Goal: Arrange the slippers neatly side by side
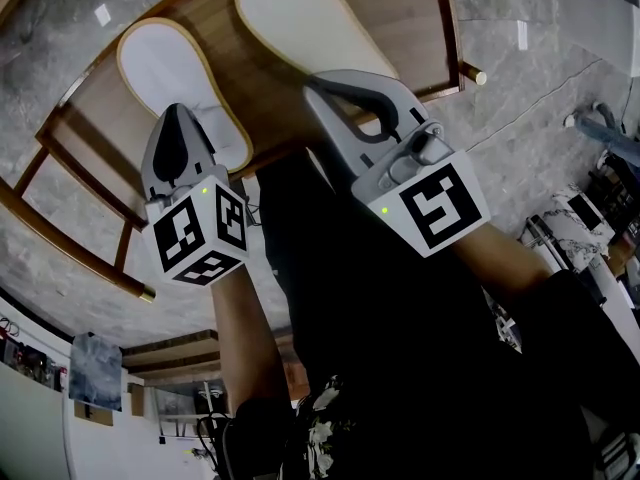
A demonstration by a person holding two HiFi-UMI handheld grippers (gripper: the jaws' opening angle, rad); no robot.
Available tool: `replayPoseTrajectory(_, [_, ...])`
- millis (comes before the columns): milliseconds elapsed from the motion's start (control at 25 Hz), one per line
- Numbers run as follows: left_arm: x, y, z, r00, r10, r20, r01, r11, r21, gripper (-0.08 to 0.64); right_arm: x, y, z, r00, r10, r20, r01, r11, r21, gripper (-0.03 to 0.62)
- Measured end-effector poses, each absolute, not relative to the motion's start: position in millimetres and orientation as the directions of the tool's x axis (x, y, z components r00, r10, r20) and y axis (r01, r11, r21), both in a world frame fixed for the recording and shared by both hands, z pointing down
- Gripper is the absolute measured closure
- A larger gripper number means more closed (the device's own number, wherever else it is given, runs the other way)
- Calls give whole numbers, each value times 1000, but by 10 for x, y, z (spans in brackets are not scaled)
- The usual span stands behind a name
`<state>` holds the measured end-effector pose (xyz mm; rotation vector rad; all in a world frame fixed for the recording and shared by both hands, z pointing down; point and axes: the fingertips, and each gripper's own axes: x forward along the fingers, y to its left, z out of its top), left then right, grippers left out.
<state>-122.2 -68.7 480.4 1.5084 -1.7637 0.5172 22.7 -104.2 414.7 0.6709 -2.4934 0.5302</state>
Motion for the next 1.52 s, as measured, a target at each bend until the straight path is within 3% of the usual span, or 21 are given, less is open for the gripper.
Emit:
replayPoseTrajectory(240, [-1130,-632,4608,-17,-680,733,-942,256,215,552,234,-1152,4012,-785,-374,494,-517,834,-190,595])
replayPoseTrajectory(720, [135,-923,4661,326,-621,713,-923,-46,382,466,741,-1437,4193,-769,-402,496,-556,804,-210,591])
replayPoseTrajectory(960, [305,-1023,4781,384,-575,723,-911,-109,397,463,926,-1609,4249,-699,-518,493,-657,737,-157,592])
replayPoseTrajectory(1160, [344,-1029,4983,403,-517,755,-908,-122,401,463,989,-1594,4420,-690,-468,552,-659,722,-212,591])
replayPoseTrajectory(1200, [344,-1028,5013,403,-509,760,-908,-121,400,463,1001,-1584,4457,-689,-457,563,-659,718,-223,569])
replayPoseTrajectory(1280, [344,-1022,5068,403,-496,769,-909,-119,400,463,1027,-1571,4515,-688,-438,579,-659,710,-246,455])
replayPoseTrajectory(1520, [339,-1018,5156,410,-478,777,-907,-122,404,465,1013,-1526,4643,-699,-369,612,-627,728,-278,431])
